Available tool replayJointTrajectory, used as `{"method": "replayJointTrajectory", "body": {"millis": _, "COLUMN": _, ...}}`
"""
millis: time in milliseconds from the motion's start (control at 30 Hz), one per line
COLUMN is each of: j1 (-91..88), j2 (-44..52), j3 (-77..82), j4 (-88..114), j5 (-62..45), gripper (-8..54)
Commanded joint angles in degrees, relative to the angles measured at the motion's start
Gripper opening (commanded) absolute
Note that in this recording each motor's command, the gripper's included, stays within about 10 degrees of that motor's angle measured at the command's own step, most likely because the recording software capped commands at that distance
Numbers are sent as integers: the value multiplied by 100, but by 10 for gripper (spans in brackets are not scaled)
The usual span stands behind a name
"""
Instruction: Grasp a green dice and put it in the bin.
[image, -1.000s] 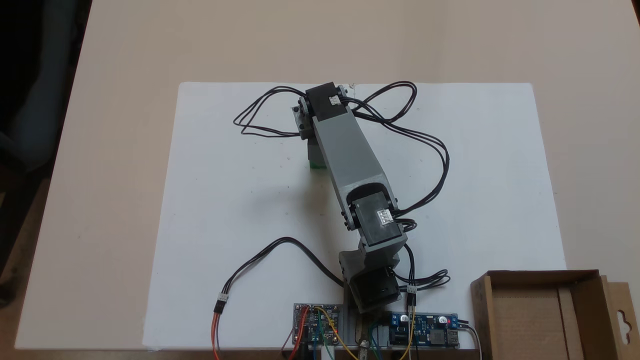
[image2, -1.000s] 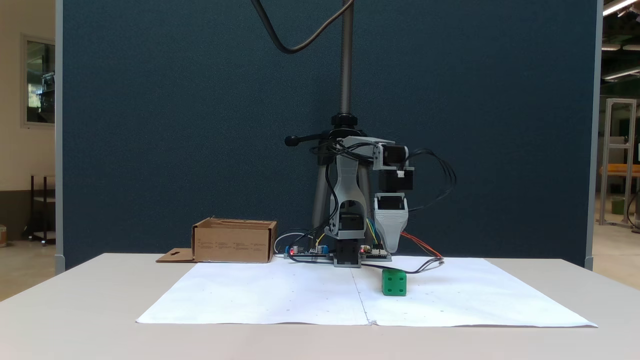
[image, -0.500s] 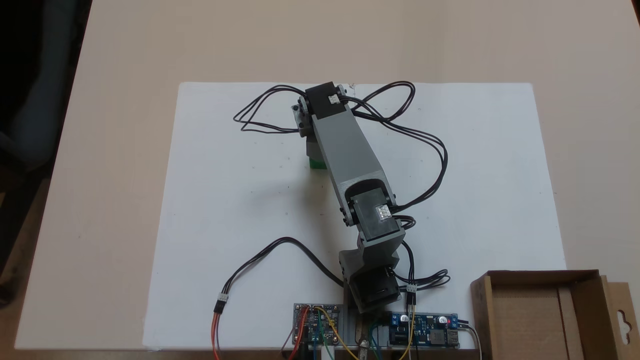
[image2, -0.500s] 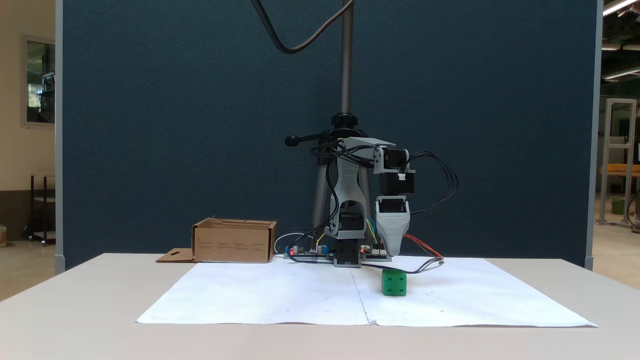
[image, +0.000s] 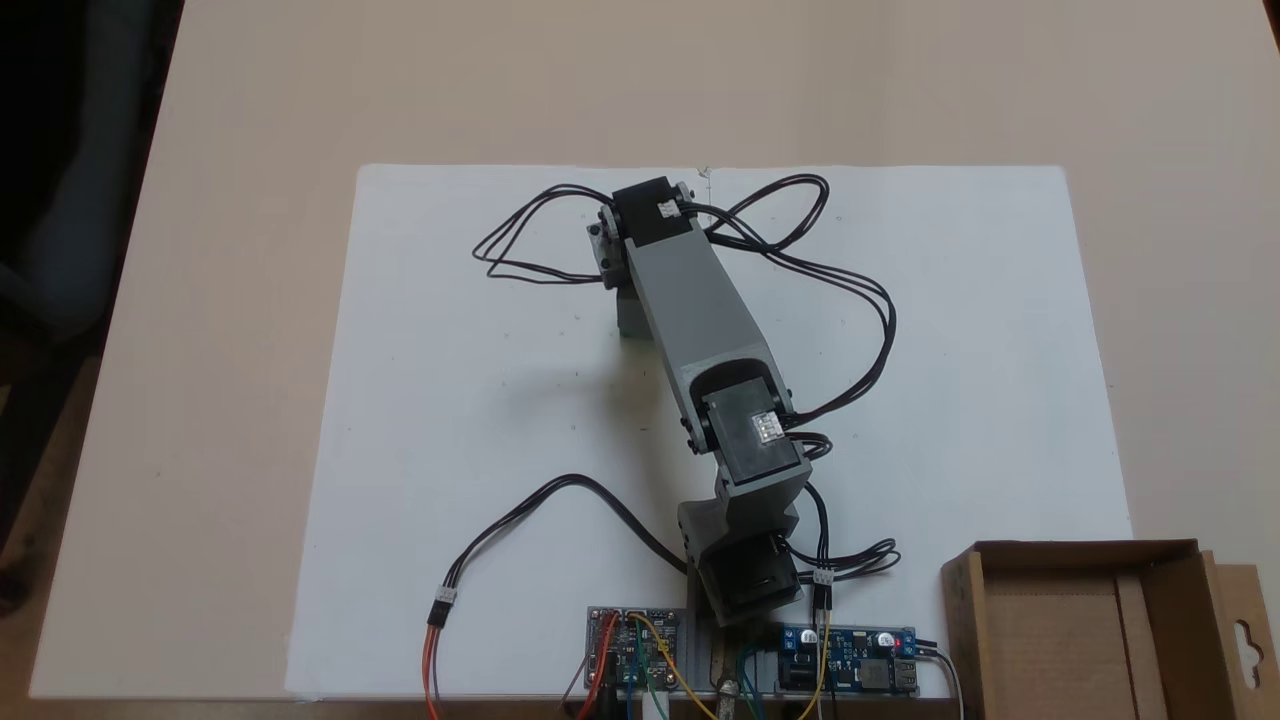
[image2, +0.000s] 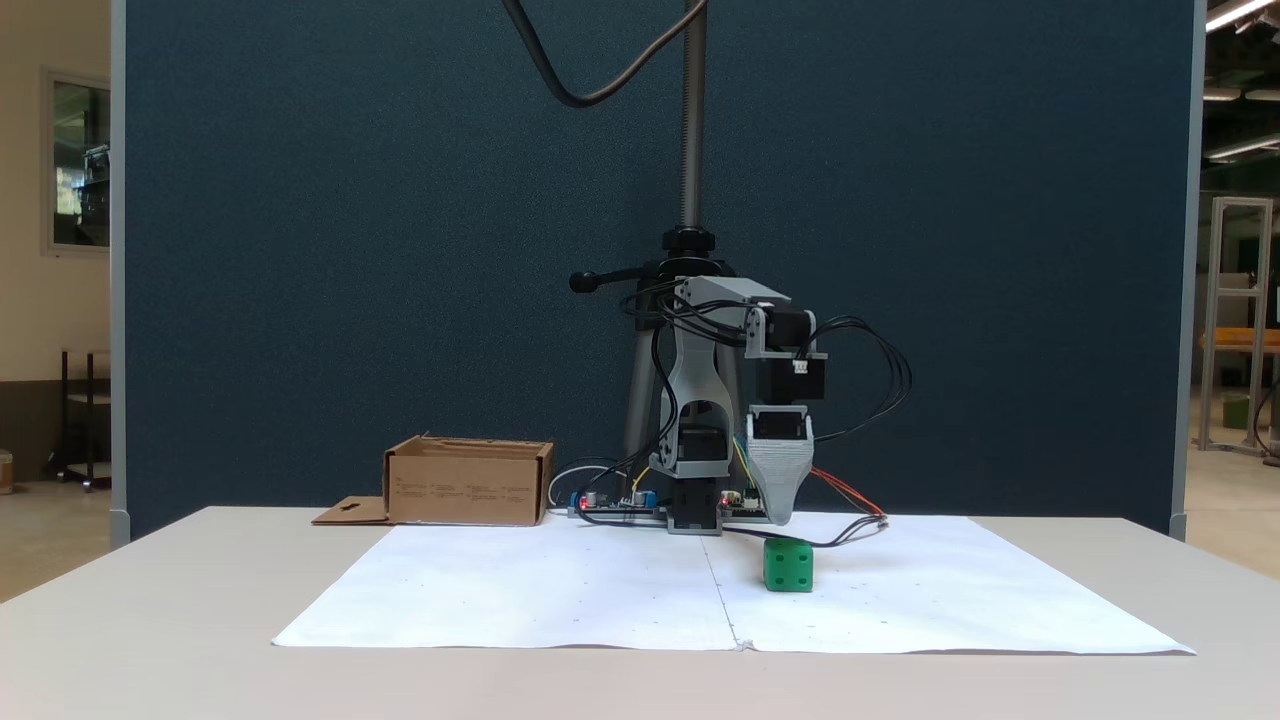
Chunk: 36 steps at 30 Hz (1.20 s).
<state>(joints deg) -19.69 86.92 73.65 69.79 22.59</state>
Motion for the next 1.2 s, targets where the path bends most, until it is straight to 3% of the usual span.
{"method": "replayJointTrajectory", "body": {"millis": 0, "j1": -114, "j2": 211, "j3": 53, "j4": -281, "j5": 422, "gripper": 432}}
{"method": "replayJointTrajectory", "body": {"millis": 733, "j1": -141, "j2": -729, "j3": 272, "j4": -984, "j5": 422, "gripper": 431}}
{"method": "replayJointTrajectory", "body": {"millis": 933, "j1": -123, "j2": -853, "j3": 272, "j4": -940, "j5": 413, "gripper": 402}}
{"method": "replayJointTrajectory", "body": {"millis": 1167, "j1": -105, "j2": -870, "j3": 290, "j4": -914, "j5": 413, "gripper": 281}}
